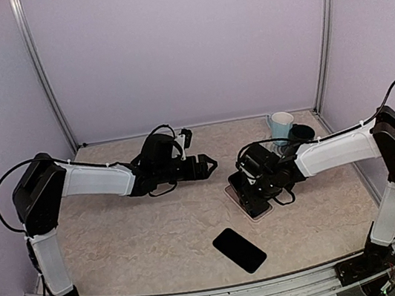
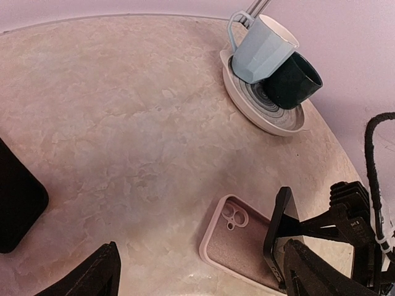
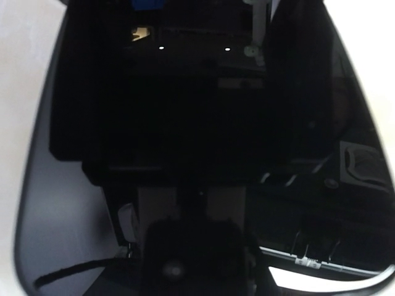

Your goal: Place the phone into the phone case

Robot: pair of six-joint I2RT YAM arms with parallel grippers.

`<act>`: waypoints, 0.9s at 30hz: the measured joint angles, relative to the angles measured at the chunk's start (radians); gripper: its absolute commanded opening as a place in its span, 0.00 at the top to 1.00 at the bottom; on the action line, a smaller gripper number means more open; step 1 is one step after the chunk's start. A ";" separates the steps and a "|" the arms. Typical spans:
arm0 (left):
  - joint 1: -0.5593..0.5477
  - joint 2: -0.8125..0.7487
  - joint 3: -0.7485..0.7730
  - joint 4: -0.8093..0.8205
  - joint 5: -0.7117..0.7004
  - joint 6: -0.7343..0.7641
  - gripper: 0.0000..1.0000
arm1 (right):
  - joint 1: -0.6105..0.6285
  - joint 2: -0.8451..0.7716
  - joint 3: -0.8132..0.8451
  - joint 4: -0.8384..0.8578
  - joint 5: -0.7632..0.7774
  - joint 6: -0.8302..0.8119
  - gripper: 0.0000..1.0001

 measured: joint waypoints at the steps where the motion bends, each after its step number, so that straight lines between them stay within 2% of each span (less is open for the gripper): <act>1: 0.000 0.000 0.000 -0.002 0.000 0.000 0.10 | 0.001 0.000 0.002 -0.005 -0.002 0.000 0.46; 13: 0.000 0.000 0.001 -0.006 0.000 0.001 0.10 | 0.006 -0.002 0.009 -0.056 -0.034 -0.016 0.45; 27: 0.000 0.000 0.001 -0.010 0.001 0.001 0.10 | 0.007 0.002 0.022 -0.108 -0.072 -0.038 0.39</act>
